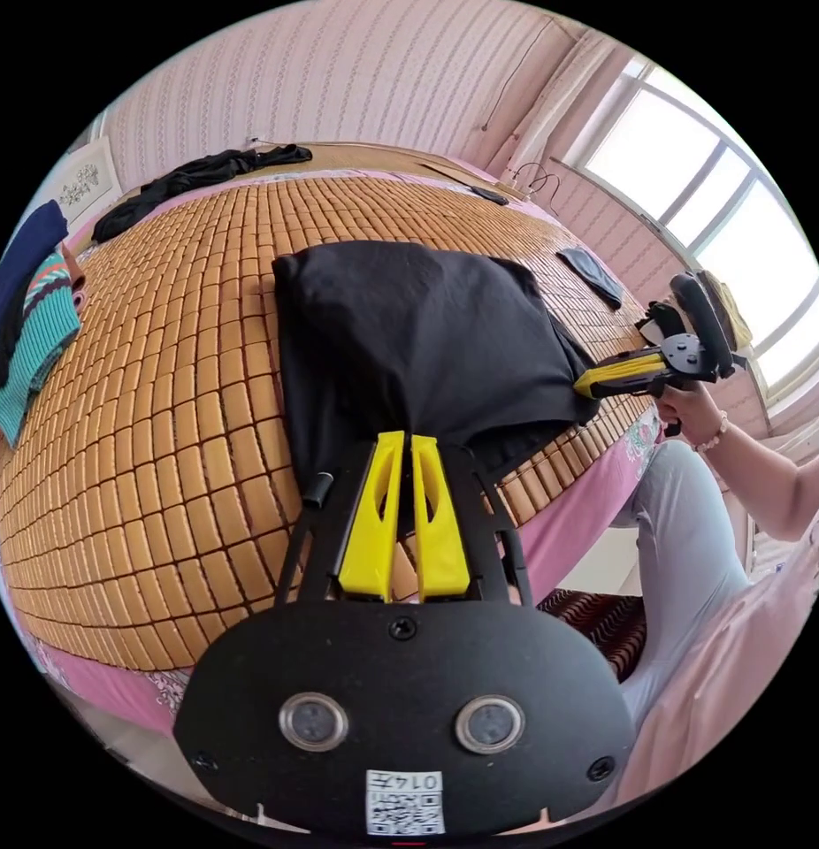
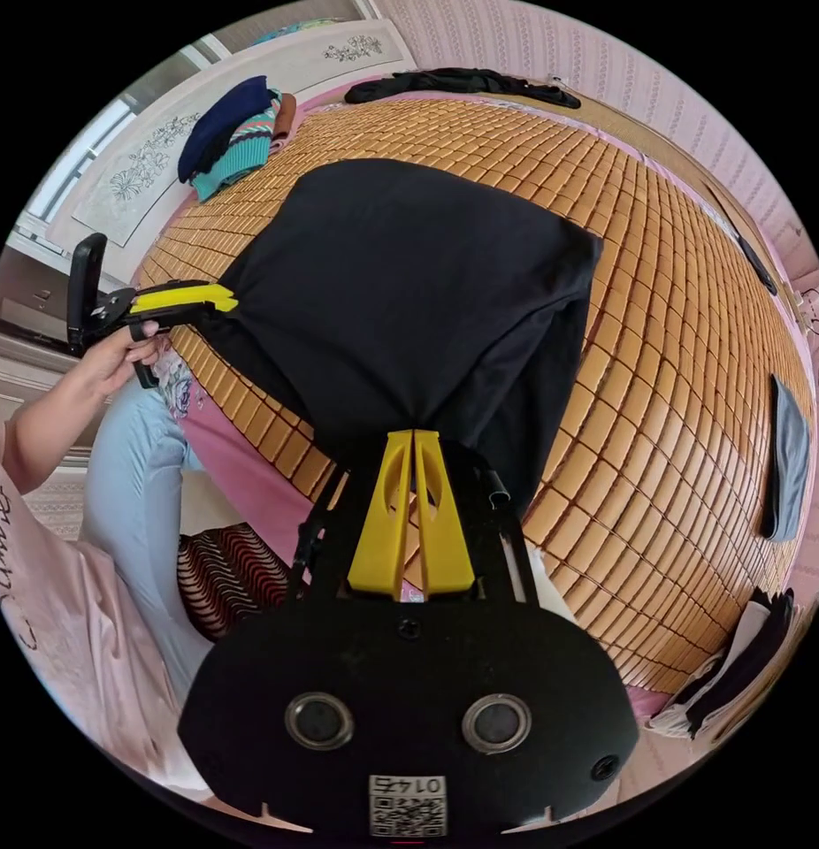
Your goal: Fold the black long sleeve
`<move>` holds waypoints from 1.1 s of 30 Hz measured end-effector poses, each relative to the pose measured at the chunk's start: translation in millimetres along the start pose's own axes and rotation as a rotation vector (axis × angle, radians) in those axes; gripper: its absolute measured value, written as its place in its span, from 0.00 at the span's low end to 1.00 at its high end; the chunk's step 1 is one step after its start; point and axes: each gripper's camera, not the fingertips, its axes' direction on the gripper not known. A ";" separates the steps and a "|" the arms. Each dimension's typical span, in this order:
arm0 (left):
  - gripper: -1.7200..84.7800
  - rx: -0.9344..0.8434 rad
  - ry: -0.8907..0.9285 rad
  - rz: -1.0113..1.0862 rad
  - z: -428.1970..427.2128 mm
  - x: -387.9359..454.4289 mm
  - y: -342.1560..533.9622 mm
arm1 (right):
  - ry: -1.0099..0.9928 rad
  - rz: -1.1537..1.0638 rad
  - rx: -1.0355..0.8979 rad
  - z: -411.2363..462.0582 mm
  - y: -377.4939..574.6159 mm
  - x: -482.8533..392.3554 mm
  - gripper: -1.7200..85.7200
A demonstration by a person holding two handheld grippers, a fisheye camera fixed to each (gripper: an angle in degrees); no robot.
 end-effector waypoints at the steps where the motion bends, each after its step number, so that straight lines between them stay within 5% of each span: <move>1: 0.02 0.002 -0.014 0.005 1.1 0.0 6.3 | 0.001 -0.002 -0.003 1.8 -1.0 -1.4 0.01; 7: 0.02 0.028 -0.138 -0.050 1.0 0.8 28.6 | -0.106 -0.043 -0.131 3.7 -20.8 -2.9 0.01; 13: 0.01 0.207 -0.118 0.138 -13.7 62.4 26.8 | -0.046 -0.184 0.068 -30.2 -97.5 -29.9 0.01; 16: 0.01 0.172 -0.058 0.187 22.0 97.6 22.1 | 0.051 -0.210 0.107 -15.2 -155.8 -42.2 0.01; 20: 0.01 0.039 -0.080 0.240 79.8 115.0 35.0 | 0.096 -0.201 -0.152 55.7 -204.4 -43.2 0.01; 24: 0.01 0.029 -0.033 0.238 81.5 112.1 44.2 | 0.066 -0.216 -0.213 48.5 -214.4 -39.2 0.01; 33: 0.01 0.018 -0.028 0.245 82.8 121.6 73.2 | 0.141 -0.112 -0.116 43.9 -230.3 3.8 0.02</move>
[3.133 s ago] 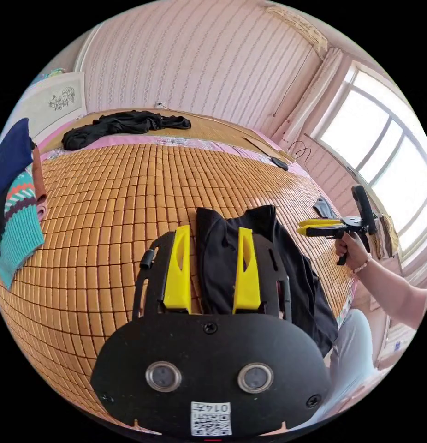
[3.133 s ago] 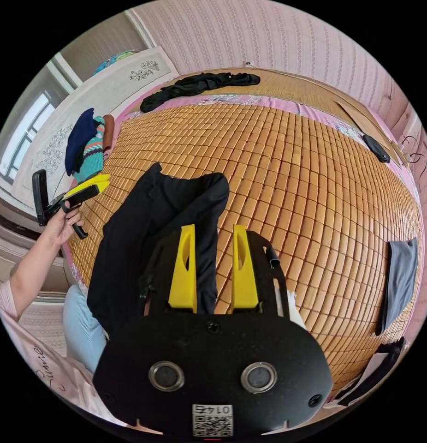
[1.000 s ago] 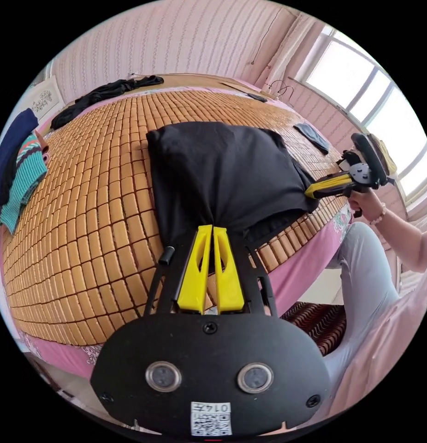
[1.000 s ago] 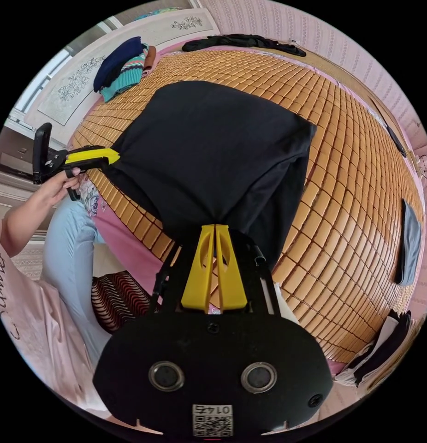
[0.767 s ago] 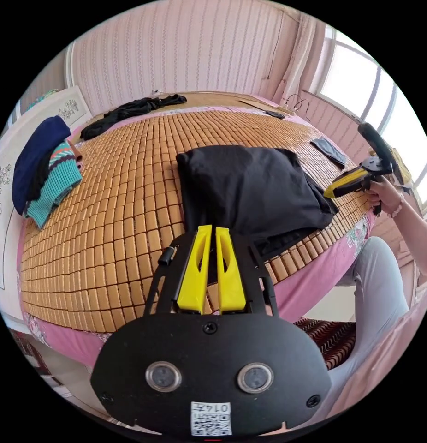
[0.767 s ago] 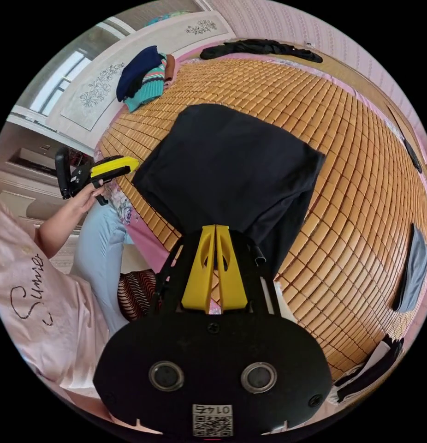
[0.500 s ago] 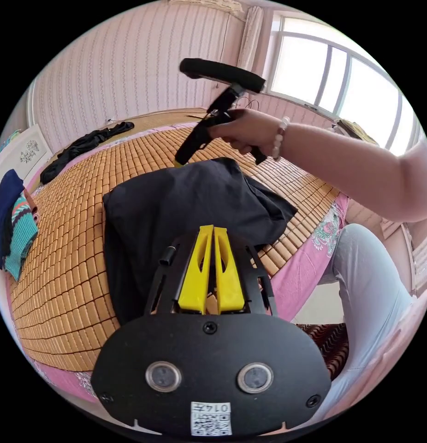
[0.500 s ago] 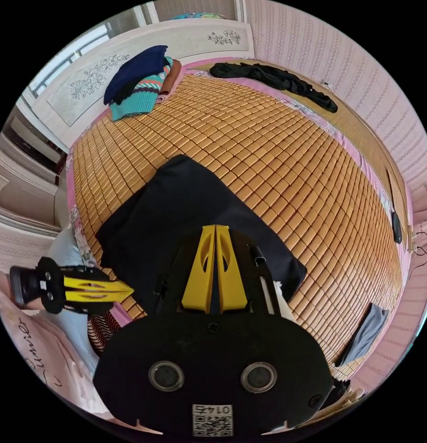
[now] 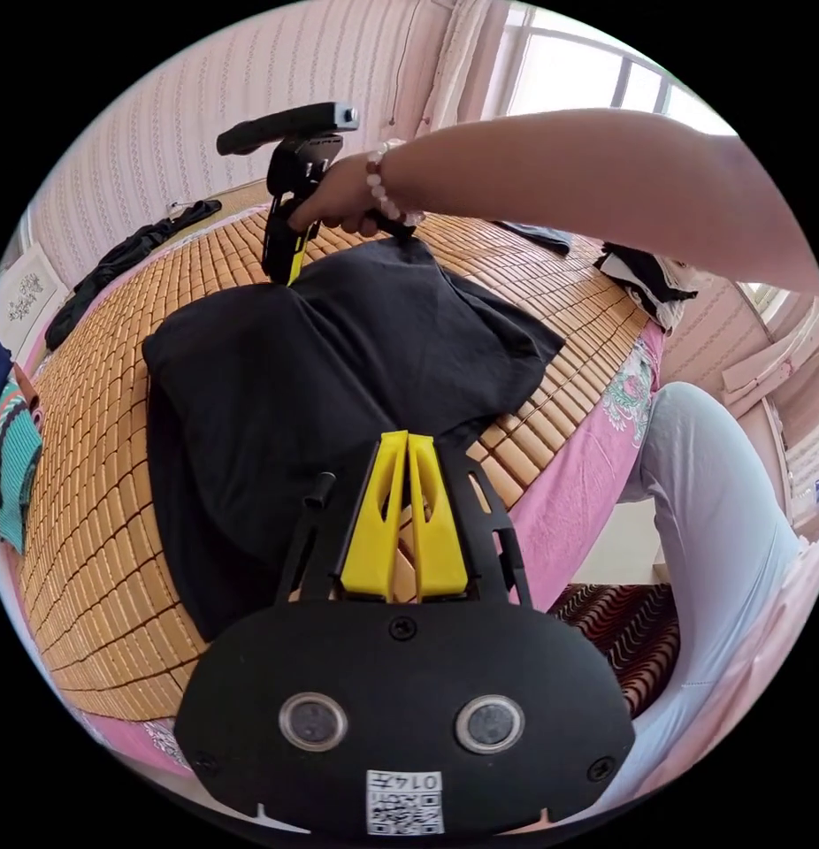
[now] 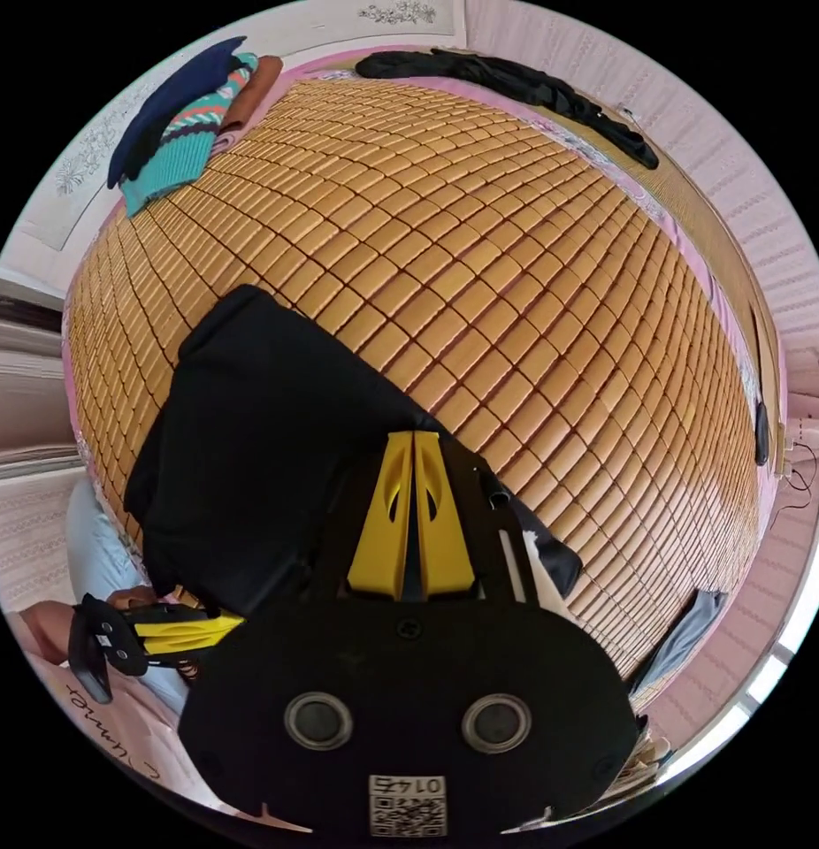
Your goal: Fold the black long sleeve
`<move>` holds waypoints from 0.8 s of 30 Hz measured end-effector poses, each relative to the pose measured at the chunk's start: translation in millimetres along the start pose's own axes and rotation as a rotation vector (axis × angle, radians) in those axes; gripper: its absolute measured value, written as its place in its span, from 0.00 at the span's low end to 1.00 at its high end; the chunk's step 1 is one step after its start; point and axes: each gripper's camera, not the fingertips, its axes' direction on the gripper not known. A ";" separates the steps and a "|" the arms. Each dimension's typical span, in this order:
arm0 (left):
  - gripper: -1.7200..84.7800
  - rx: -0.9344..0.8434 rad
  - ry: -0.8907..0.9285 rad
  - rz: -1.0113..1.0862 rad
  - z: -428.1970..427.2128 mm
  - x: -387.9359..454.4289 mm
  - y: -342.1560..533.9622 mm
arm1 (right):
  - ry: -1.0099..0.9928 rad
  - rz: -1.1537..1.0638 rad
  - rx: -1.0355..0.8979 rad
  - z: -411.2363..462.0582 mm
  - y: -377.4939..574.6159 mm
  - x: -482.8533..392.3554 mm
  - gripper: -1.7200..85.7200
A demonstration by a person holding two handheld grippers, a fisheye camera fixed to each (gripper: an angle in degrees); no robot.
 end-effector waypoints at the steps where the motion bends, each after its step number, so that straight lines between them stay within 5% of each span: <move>1: 0.02 -0.006 0.004 0.000 -0.4 1.2 1.6 | -0.018 0.012 0.017 -3.7 4.8 4.3 0.02; 6: 0.08 0.098 0.055 0.019 -22.4 13.0 12.3 | -0.116 0.187 0.300 -55.8 134.3 58.4 0.02; 12: 0.17 0.180 0.112 0.111 -25.7 50.2 7.1 | -0.252 0.508 0.234 -36.8 312.2 103.4 0.11; 24: 0.21 -0.002 0.040 0.272 27.3 117.6 -23.3 | -0.621 0.539 0.454 -50.6 415.3 155.6 0.03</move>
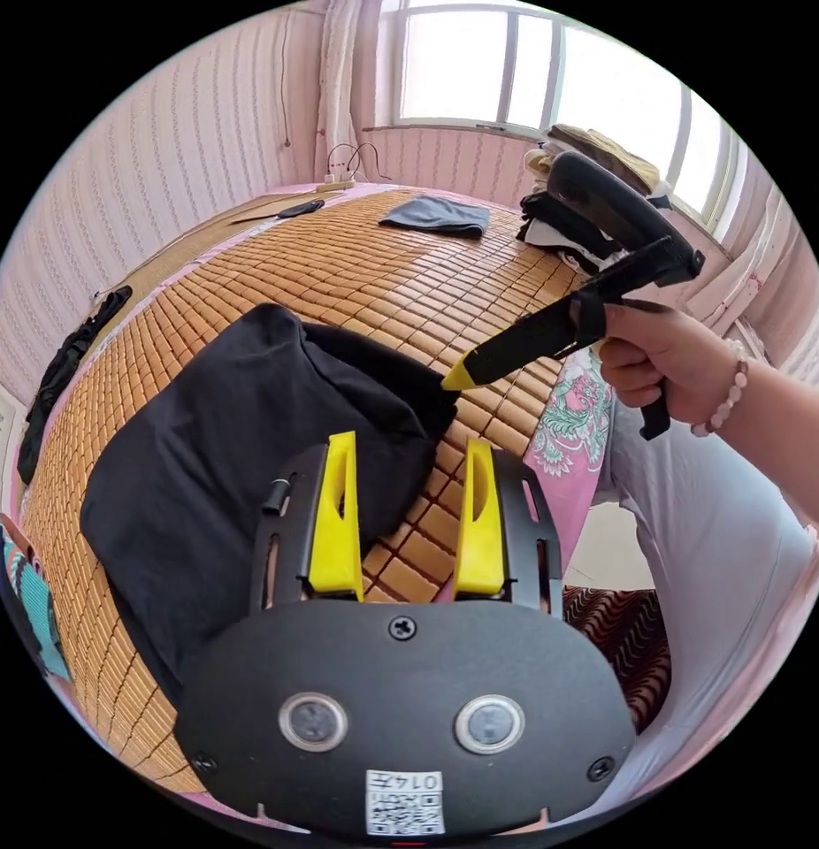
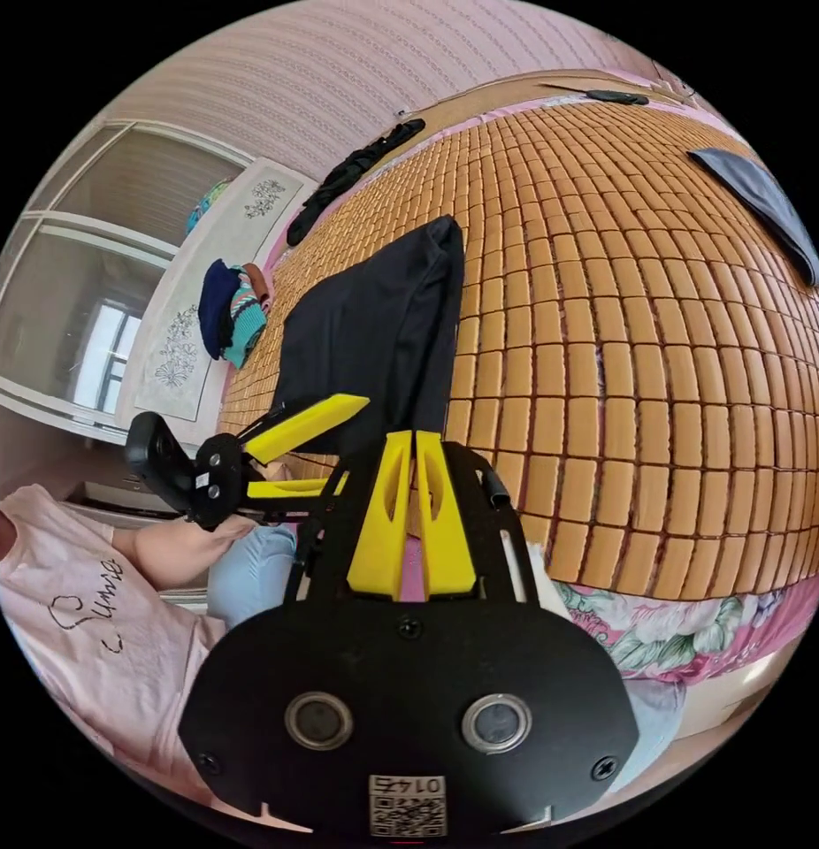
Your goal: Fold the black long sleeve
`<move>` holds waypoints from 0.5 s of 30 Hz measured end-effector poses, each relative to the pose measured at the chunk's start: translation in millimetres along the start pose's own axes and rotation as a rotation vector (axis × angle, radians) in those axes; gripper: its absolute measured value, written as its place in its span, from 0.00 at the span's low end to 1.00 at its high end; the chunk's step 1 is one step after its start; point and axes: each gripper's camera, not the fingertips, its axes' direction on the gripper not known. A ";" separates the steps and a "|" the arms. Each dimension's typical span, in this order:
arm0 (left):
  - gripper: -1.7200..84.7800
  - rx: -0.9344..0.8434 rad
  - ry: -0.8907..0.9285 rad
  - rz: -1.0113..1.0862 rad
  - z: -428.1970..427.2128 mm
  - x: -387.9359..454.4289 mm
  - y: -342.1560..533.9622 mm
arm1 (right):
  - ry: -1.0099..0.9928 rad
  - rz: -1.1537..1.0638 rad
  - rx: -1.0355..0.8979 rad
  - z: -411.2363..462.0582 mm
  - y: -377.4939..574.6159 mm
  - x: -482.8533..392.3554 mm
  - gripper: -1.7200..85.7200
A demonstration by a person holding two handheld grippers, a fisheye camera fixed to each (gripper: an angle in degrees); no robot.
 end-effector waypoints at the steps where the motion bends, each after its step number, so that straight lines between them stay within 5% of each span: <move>1: 0.20 -0.012 -0.004 0.012 3.2 2.7 -2.6 | -0.038 0.000 0.012 -5.7 0.4 1.9 0.03; 6: 0.11 -0.028 0.002 -0.073 2.7 -5.9 -2.6 | -0.279 0.009 0.093 -45.4 4.2 15.9 0.03; 13: 0.04 0.038 0.068 -0.047 -46.6 -2.1 19.1 | -0.253 0.103 0.290 -101.5 33.0 65.2 0.07; 15: 0.03 0.055 0.108 -0.054 -60.0 1.4 27.3 | -0.288 0.225 0.248 -95.1 34.7 91.5 0.14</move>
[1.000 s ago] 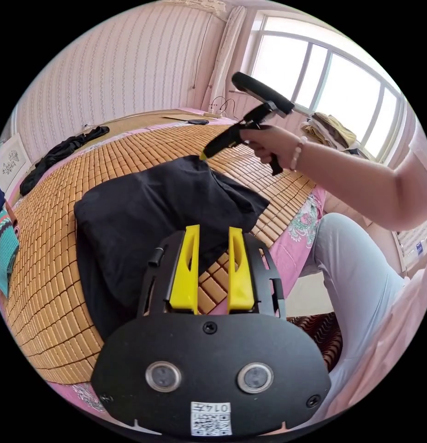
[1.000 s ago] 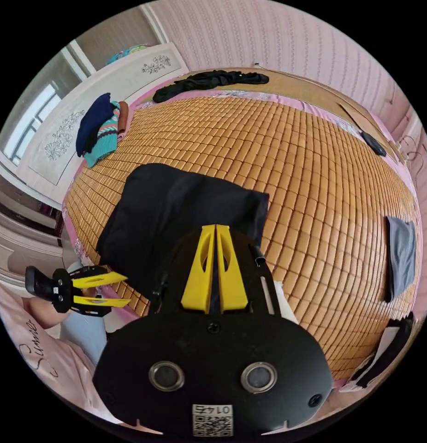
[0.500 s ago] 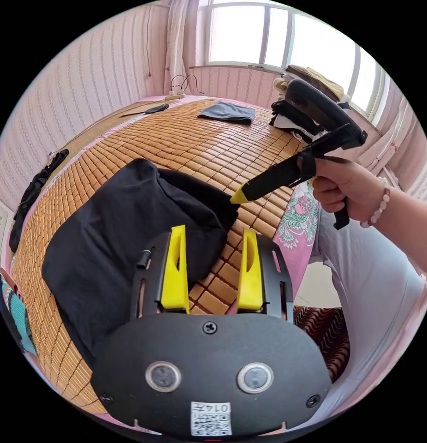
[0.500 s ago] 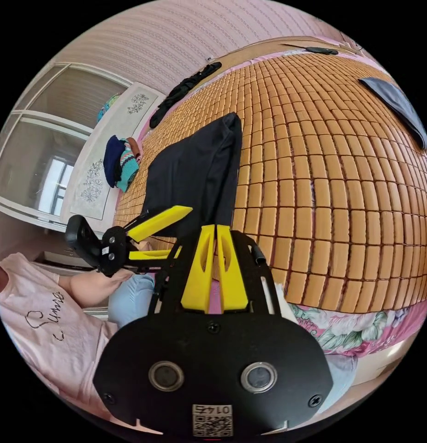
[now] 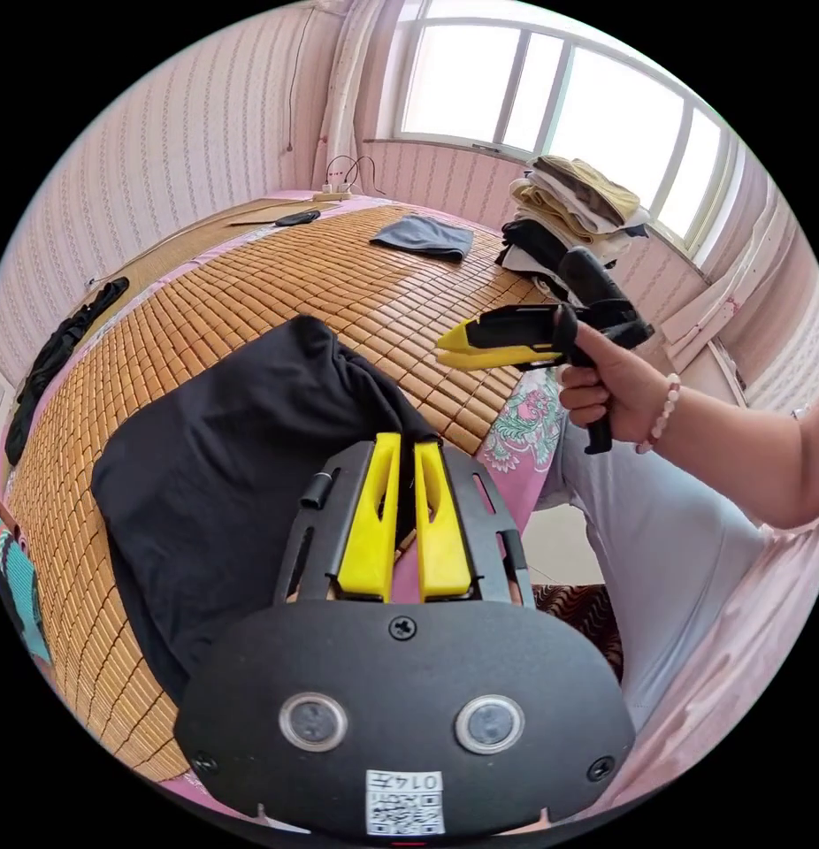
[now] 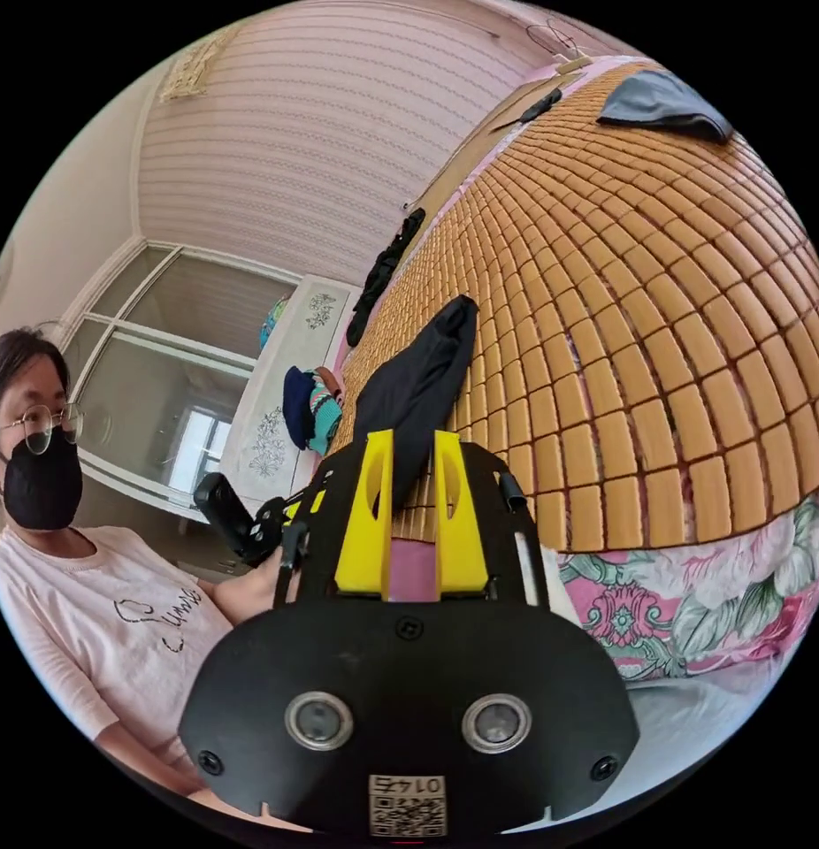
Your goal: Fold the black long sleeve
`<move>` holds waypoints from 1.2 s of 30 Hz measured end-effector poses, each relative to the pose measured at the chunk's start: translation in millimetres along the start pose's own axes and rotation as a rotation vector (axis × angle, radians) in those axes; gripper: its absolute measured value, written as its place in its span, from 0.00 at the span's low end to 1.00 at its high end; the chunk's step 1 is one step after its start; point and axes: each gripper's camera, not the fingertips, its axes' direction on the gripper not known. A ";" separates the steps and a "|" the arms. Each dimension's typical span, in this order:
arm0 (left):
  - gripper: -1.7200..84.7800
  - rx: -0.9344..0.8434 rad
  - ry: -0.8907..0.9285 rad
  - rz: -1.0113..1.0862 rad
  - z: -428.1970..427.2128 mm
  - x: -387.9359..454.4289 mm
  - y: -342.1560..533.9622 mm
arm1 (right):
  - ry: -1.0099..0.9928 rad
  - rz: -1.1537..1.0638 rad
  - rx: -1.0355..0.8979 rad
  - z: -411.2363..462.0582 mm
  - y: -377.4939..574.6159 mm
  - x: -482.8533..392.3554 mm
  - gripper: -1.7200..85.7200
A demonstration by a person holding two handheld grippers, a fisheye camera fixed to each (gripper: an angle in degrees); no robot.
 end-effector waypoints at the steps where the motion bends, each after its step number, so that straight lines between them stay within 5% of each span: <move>1: 0.03 0.005 0.022 -0.003 -7.6 3.4 4.5 | -0.018 0.028 -0.016 3.1 -1.0 5.4 0.16; 9: 0.04 -0.025 0.131 0.062 -38.6 21.8 19.7 | -0.310 0.155 0.133 -0.2 0.8 36.3 0.19; 12: 0.04 0.009 0.210 0.046 -47.2 20.0 23.3 | -0.220 0.132 0.125 -16.4 -0.2 37.1 0.08; 20: 0.05 0.206 0.462 -0.206 -76.5 -23.2 23.6 | 0.028 -0.077 0.126 -60.6 9.5 -37.8 0.05; 25: 0.05 0.268 0.333 -0.362 -100.6 -65.0 47.0 | 0.020 -0.212 -0.035 10.8 -17.0 -96.4 0.07; 30: 0.06 0.151 0.130 -0.600 -97.7 -110.3 83.7 | 0.033 -0.326 -0.293 151.0 -26.7 -130.1 0.14; 36: 0.02 0.076 0.085 -0.791 -91.3 -142.1 111.4 | 0.108 -0.406 -0.261 187.0 -19.0 -149.0 0.14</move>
